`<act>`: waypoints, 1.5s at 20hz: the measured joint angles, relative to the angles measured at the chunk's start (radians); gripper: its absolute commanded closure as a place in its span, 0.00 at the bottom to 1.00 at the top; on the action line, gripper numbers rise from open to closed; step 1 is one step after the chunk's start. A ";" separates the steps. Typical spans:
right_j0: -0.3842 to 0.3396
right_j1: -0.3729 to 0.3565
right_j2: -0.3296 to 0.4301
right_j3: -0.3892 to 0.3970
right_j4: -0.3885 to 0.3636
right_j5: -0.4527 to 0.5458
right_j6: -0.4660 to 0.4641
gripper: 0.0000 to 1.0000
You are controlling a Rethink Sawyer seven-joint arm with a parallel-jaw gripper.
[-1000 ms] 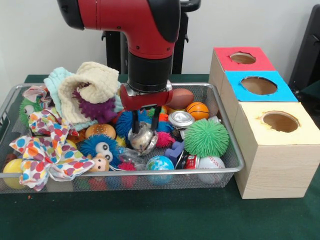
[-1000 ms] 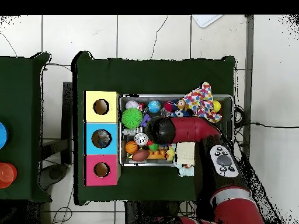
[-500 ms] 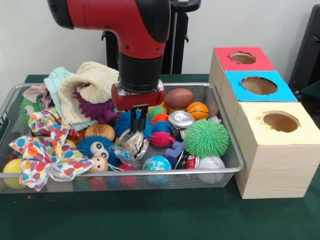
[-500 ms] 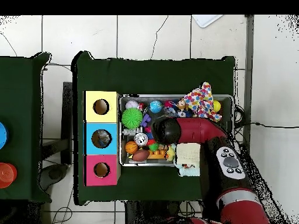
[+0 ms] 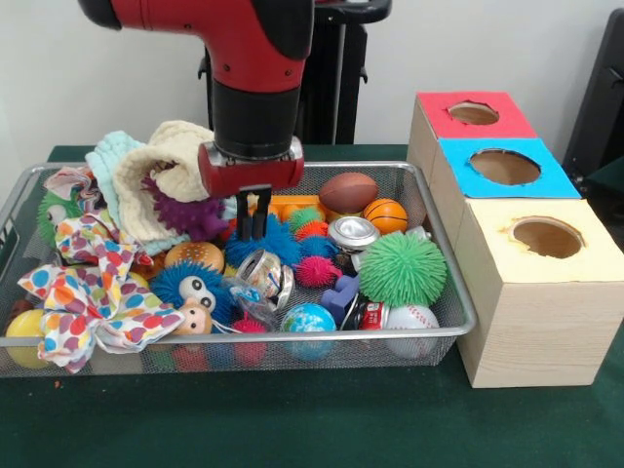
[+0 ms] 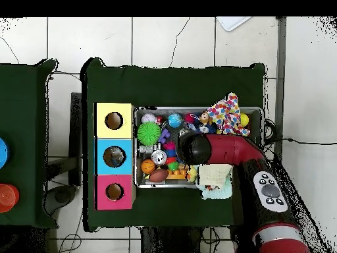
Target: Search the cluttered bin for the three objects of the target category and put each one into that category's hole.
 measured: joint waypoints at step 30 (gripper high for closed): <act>-0.070 -0.078 0.047 -0.006 0.050 0.151 0.000 0.00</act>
